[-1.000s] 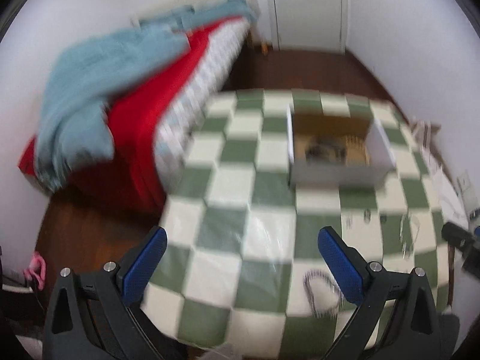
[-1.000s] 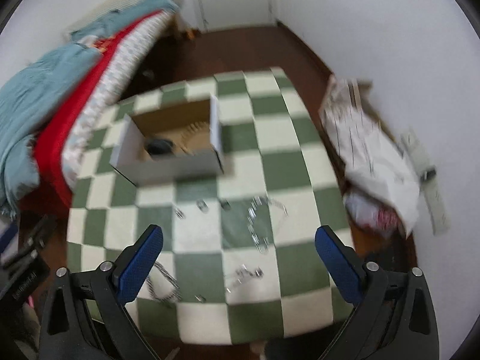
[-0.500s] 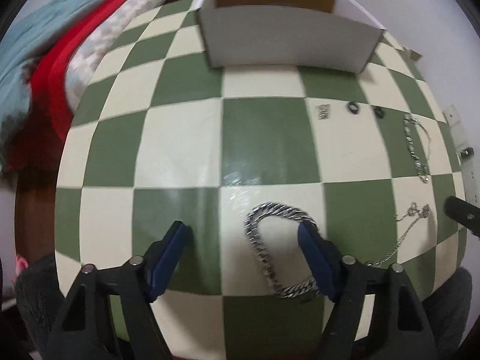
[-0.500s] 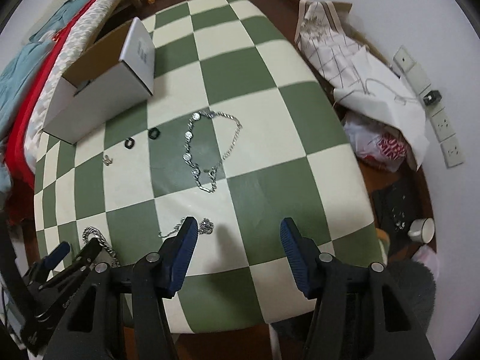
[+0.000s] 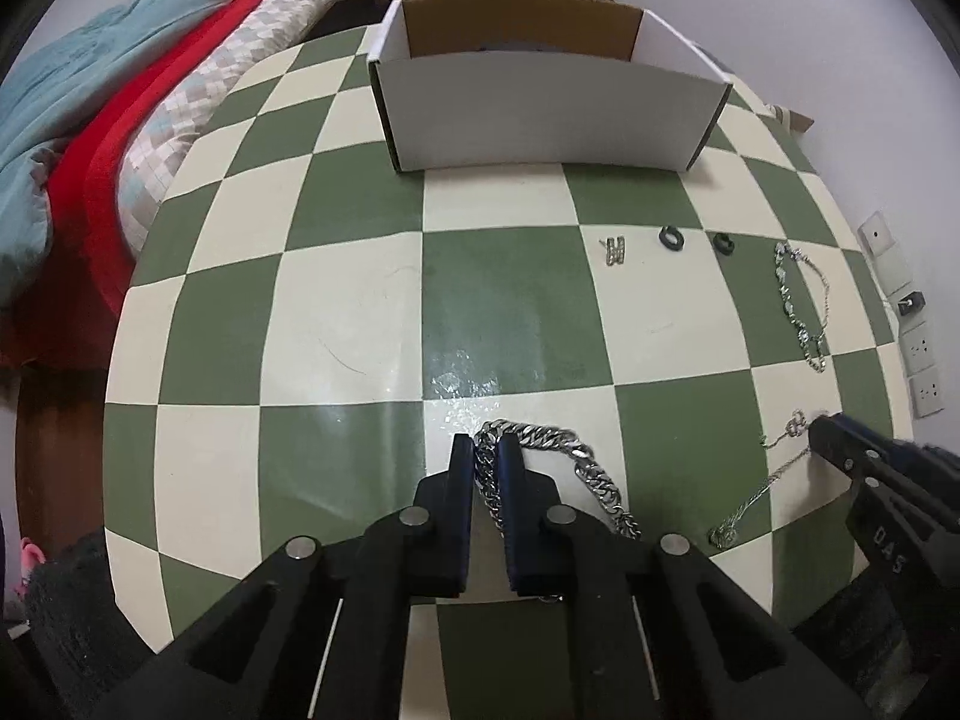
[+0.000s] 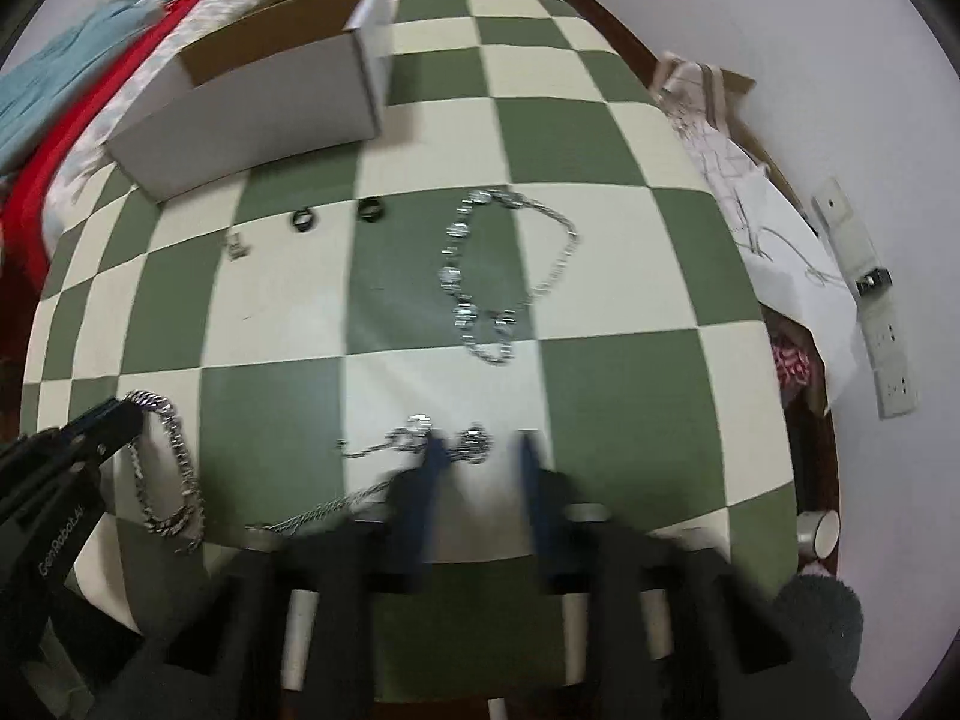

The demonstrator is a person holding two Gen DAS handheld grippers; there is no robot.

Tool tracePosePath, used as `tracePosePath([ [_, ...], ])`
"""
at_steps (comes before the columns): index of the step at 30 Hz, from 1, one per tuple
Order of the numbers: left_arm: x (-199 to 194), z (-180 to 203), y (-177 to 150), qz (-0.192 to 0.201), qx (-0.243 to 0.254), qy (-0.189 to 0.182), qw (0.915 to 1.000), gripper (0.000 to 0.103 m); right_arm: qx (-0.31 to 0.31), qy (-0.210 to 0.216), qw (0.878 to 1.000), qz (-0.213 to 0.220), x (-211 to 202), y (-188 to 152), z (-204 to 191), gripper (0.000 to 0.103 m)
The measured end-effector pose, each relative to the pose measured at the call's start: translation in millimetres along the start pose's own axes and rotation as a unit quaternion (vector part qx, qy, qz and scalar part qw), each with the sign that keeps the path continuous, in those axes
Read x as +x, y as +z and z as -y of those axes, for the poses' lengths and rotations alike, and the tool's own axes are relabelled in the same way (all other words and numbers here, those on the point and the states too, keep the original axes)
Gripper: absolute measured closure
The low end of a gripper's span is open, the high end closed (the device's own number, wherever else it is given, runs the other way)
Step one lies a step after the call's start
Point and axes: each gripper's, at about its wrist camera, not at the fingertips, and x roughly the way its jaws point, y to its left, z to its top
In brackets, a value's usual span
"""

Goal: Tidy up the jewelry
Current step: 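Grasp the thick silver chain with the left tool while the right tool grasps a thin silver chain, then carry both silver chains into the white box and open both tools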

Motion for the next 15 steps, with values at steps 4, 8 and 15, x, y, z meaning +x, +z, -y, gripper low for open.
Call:
tracePosePath([
  [4, -11, -6, 6, 0.01, -0.005, -0.01, 0.9999, 0.097, 0.015, 0.024, 1.0, -0.005, -1, 2, 0, 0.103],
  [8, -28, -12, 15, 0.022, -0.011, -0.025, 0.9994, 0.097, 0.036, 0.053, 0.998, 0.011, -18, 7, 9, 0.103],
  [15, -57, -14, 37, 0.05, -0.018, -0.055, 0.9971, 0.097, 0.041, 0.113, 0.992, 0.04, -59, 21, 9, 0.103],
])
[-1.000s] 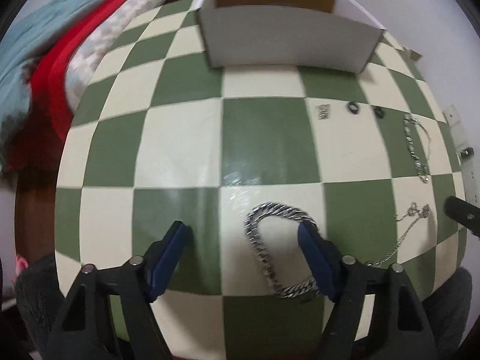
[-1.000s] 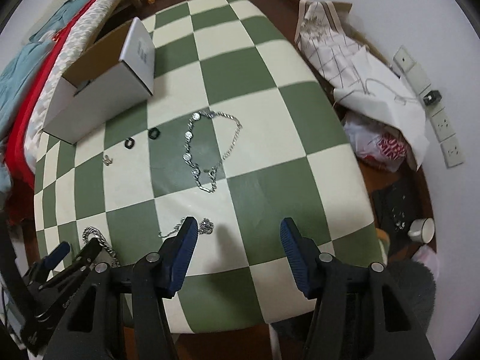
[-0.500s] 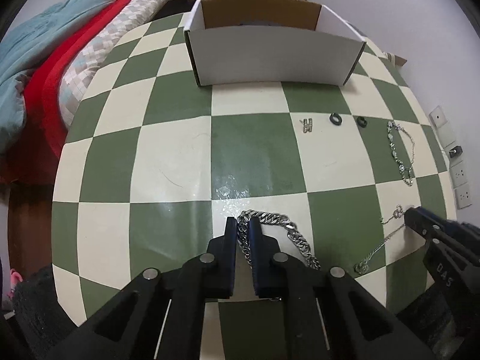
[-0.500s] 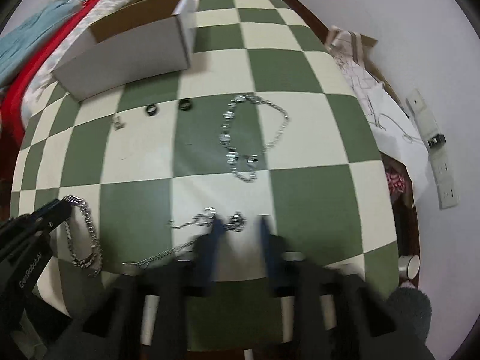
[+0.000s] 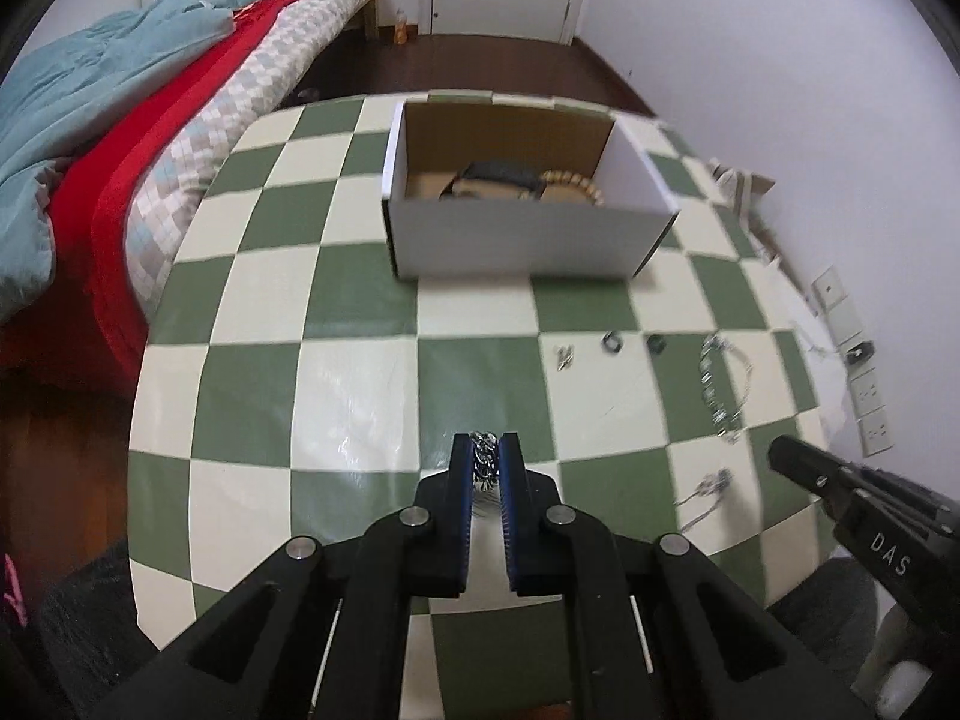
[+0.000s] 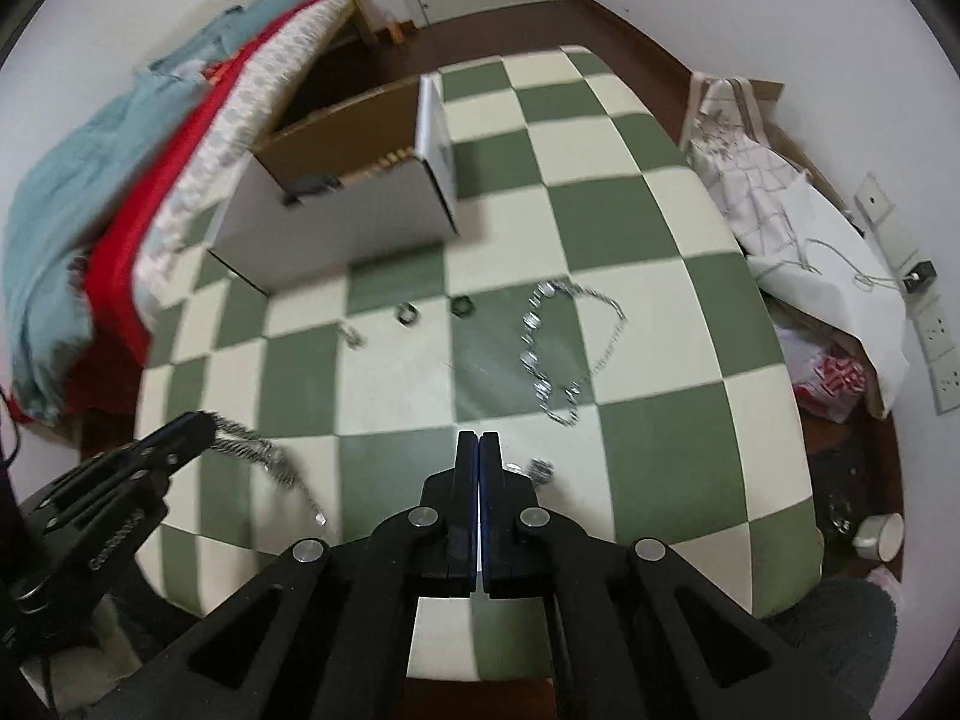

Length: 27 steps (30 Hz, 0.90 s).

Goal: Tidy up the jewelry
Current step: 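Carry both silver chains into the white box and open both tools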

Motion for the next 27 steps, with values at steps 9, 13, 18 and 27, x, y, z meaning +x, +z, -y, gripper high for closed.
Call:
tracePosePath([
  [9, -26, 6, 24, 0.026, 0.008, -0.018, 0.9995, 0.097, 0.028, 0.059, 0.998, 0.023, -32, 24, -2, 0.103],
  [13, -23, 4, 23, 0.025, 0.009, -0.014, 0.9995, 0.097, 0.049, 0.061, 0.996, -0.046, 2, 22, 17, 0.101],
  [18, -12, 1, 14, 0.012, 0.004, -0.012, 0.9998, 0.097, 0.04, 0.007, 0.995, -0.088, 47, 0, 32, 0.061],
  [27, -11, -4, 11, 0.011, -0.002, -0.015, 0.9998, 0.097, -0.049, -0.084, 0.994, -0.059, 60, -15, 4, 0.103],
])
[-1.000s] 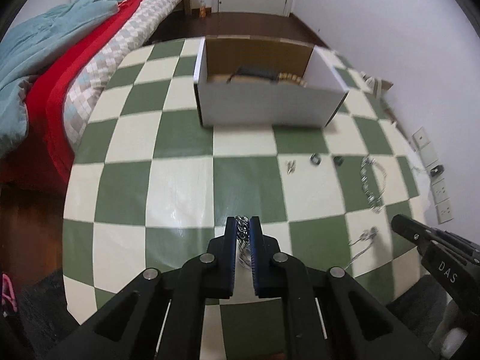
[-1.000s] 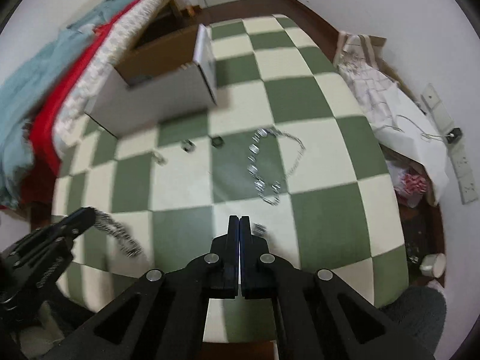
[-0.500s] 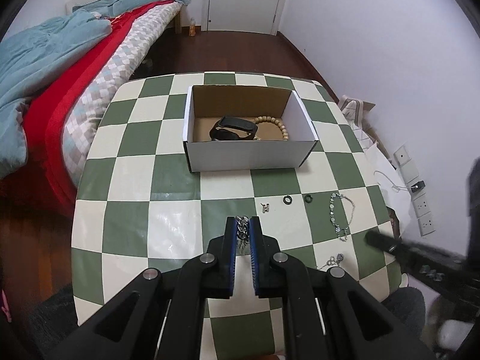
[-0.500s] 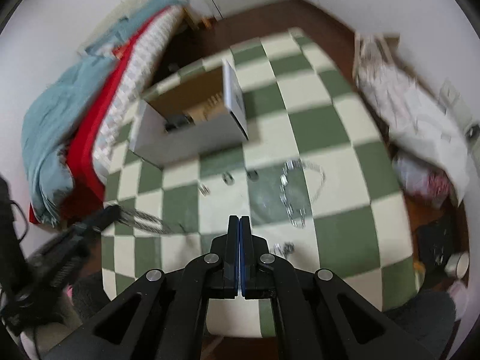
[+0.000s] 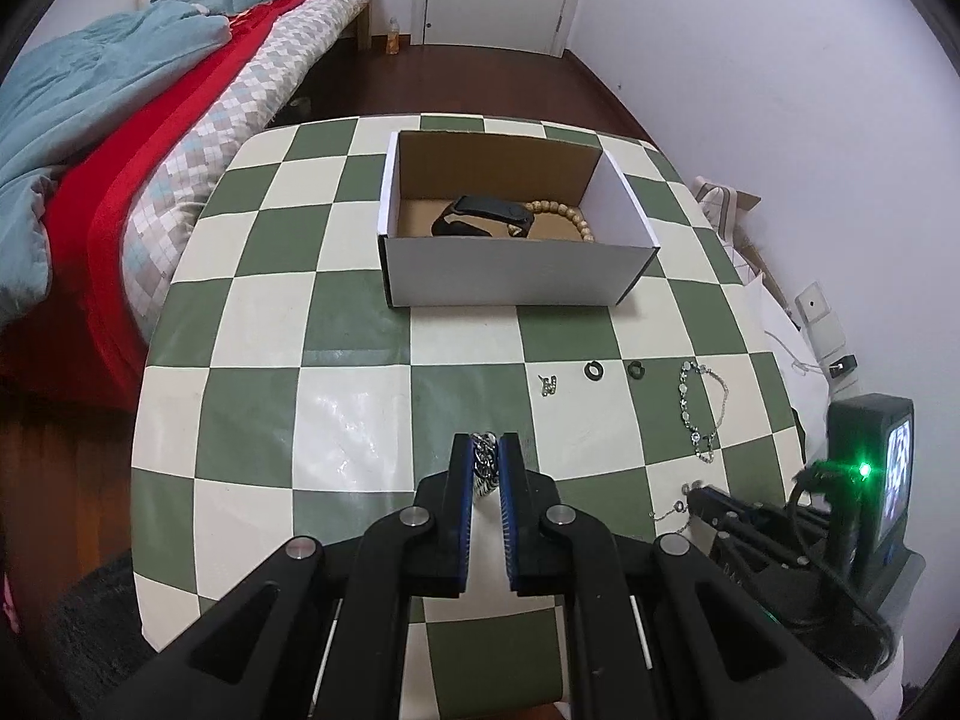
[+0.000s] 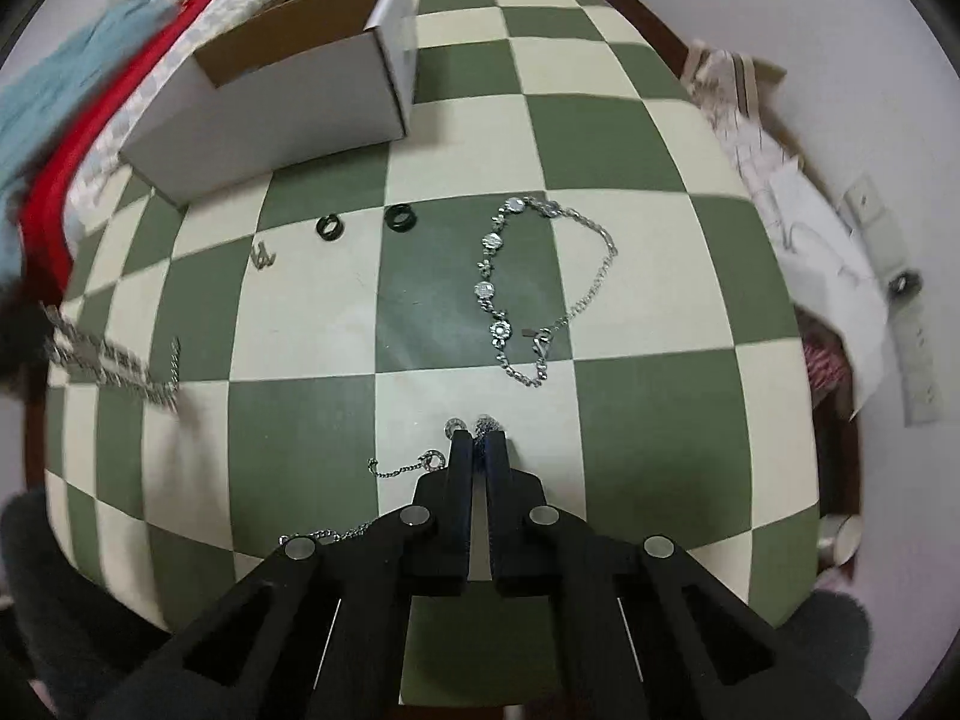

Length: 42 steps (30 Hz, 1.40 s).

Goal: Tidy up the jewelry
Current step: 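Carry both silver chains into the white box and open both tools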

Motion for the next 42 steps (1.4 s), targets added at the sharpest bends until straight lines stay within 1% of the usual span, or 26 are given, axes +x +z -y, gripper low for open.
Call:
tracePosePath([
  [2, -3, -2, 1, 0.003, -0.002, -0.001, 1.0, 0.097, 0.012, 0.021, 1.0, 0.0, -3, -2, 2, 0.103],
  [4, -6, -5, 3, 0.005, -0.004, -0.003, 1.0, 0.097, 0.024, 0.031, 0.999, 0.018, -15, -3, 6, 0.103],
  [7, -13, -6, 7, 0.009, -0.005, -0.006, 0.9999, 0.097, 0.042, 0.063, 0.996, 0.04, -42, 2, 12, 0.103],
  [12, -25, -6, 21, 0.02, -0.004, -0.012, 0.9997, 0.097, 0.043, 0.098, 0.991, 0.075, -84, 14, 4, 0.103],
  [16, -35, -5, 36, 0.032, -0.004, -0.018, 0.9993, 0.097, 0.035, 0.117, 0.989, 0.087, -105, 32, -6, 0.103],
  [18, -39, -3, 43, 0.037, -0.003, -0.018, 0.9991, 0.097, 0.02, 0.122, 0.99, 0.068, -101, 43, -11, 0.103],
  [19, -39, -3, 46, 0.038, -0.002, -0.019, 0.9991, 0.097, 0.026, 0.131, 0.99, 0.055, -94, 47, -10, 0.103],
  [20, -39, -3, 47, 0.039, -0.002, -0.019, 0.9991, 0.097, 0.027, 0.132, 0.99, 0.046, -87, 48, -8, 0.102],
  [21, -39, -3, 49, 0.039, -0.002, -0.019, 0.999, 0.097, 0.023, 0.122, 0.992, 0.025, -75, 48, -7, 0.101],
  [22, -38, -3, 49, 0.038, -0.002, -0.018, 0.9991, 0.097, 0.022, 0.113, 0.993, 0.009, -64, 48, -5, 0.092],
  [23, -35, -3, 48, 0.036, -0.001, -0.018, 0.9992, 0.097, 0.026, 0.108, 0.994, -0.011, -49, 45, -3, 0.071],
  [25, -29, -4, 45, 0.029, 0.0, -0.015, 0.9995, 0.097, 0.024, 0.098, 0.995, -0.026, -29, 38, -2, 0.052],
  [29, -14, -6, 34, 0.011, 0.0, -0.01, 0.9999, 0.097, 0.0, 0.062, 0.997, -0.046, 3, 24, -8, 0.051],
  [30, -10, -7, 30, 0.005, 0.0, -0.008, 1.0, 0.097, -0.007, 0.051, 0.997, -0.048, 9, 20, -12, 0.052],
  [31, -6, -7, 27, 0.001, 0.001, -0.007, 1.0, 0.097, -0.022, 0.038, 0.999, -0.031, 7, 17, -17, 0.059],
  [32, -2, -9, 23, -0.004, 0.0, -0.006, 1.0, 0.097, -0.038, 0.02, 0.999, -0.031, 9, 14, -23, 0.073],
  [33, 2, -10, 18, -0.011, -0.002, -0.006, 0.9999, 0.097, -0.054, -0.002, 0.998, -0.02, 8, 11, -29, 0.084],
  [34, 5, -10, 15, -0.015, -0.004, -0.007, 0.9999, 0.097, -0.067, -0.011, 0.998, -0.012, 7, 7, -34, 0.095],
  [36, 13, -11, 6, -0.025, -0.006, -0.008, 0.9996, 0.097, -0.069, -0.014, 0.998, -0.008, 6, 4, -35, 0.095],
  [39, 18, -11, -2, -0.034, -0.008, -0.012, 0.9993, 0.097, -0.034, 0.017, 0.999, -0.003, 2, 3, -24, 0.096],
  [42, 18, -8, -7, -0.039, -0.005, -0.018, 0.9991, 0.097, -0.002, 0.047, 0.999, 0.017, -17, 4, -11, 0.096],
])
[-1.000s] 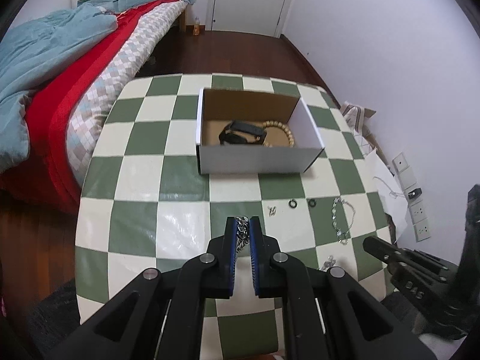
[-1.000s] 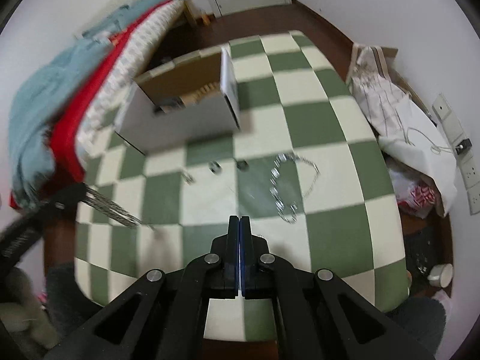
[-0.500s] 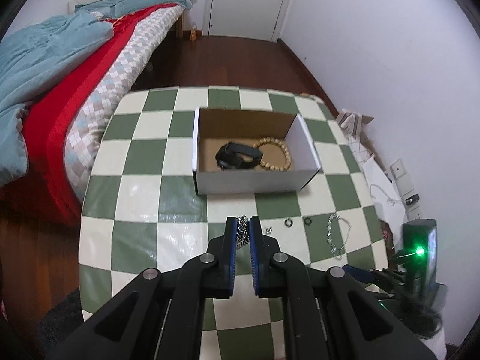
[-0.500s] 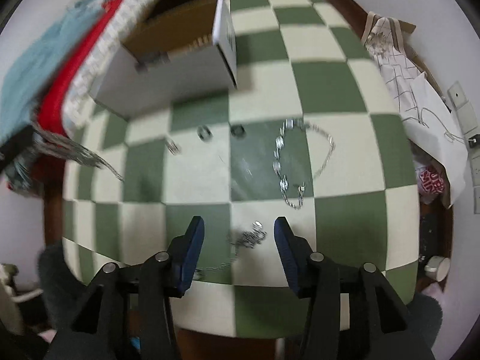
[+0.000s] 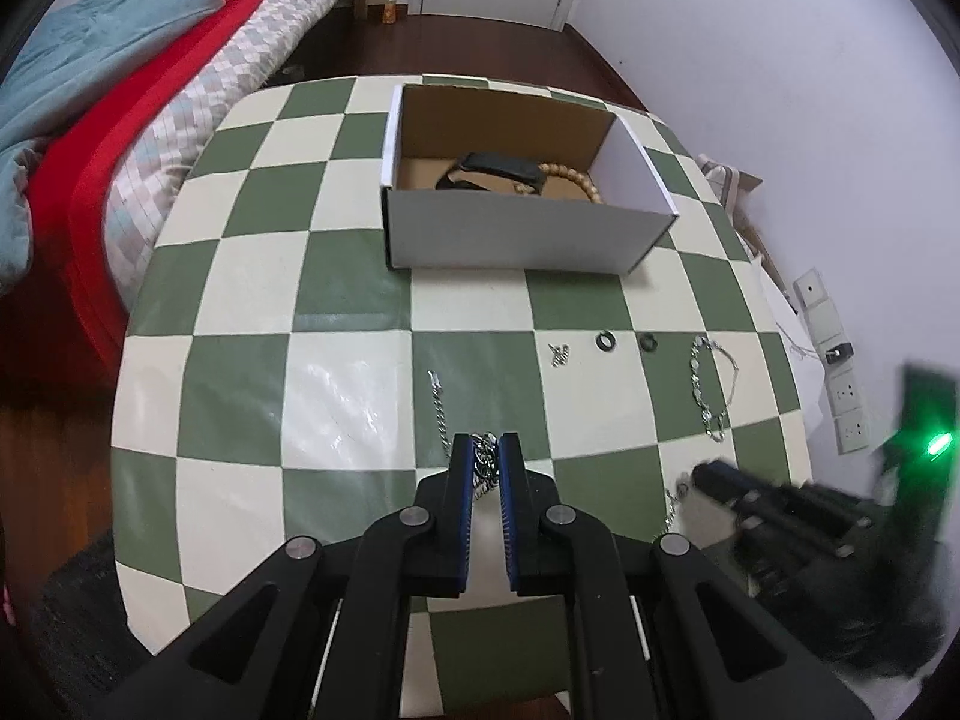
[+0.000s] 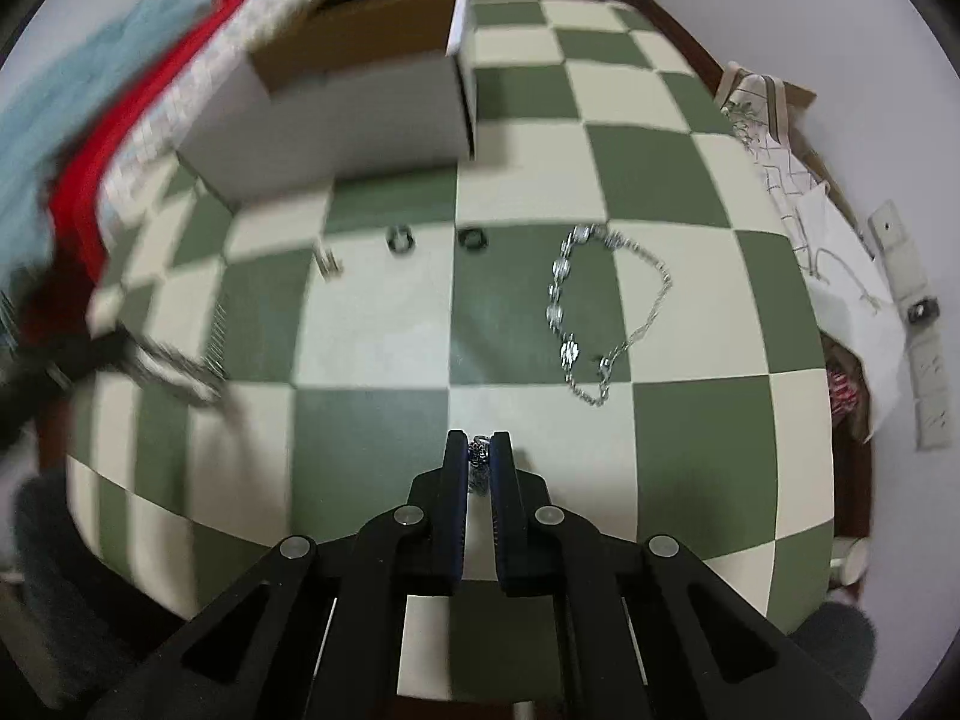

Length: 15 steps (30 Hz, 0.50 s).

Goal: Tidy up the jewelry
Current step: 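Carry both silver chains into the white box and open both tools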

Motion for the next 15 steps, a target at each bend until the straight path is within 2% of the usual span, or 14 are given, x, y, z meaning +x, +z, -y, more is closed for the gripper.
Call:
tracePosePath([
  [9, -19, 13, 15, 0.019, 0.01, -0.019, 0.9996, 0.097, 0.009, 0.052, 0.997, 0.06, -69, 31, -9, 0.096],
  [15, -48, 19, 51, 0.05, 0.018, -0.034, 0.998, 0.097, -0.001, 0.065, 0.992, 0.111, -113, 68, -19, 0.096],
])
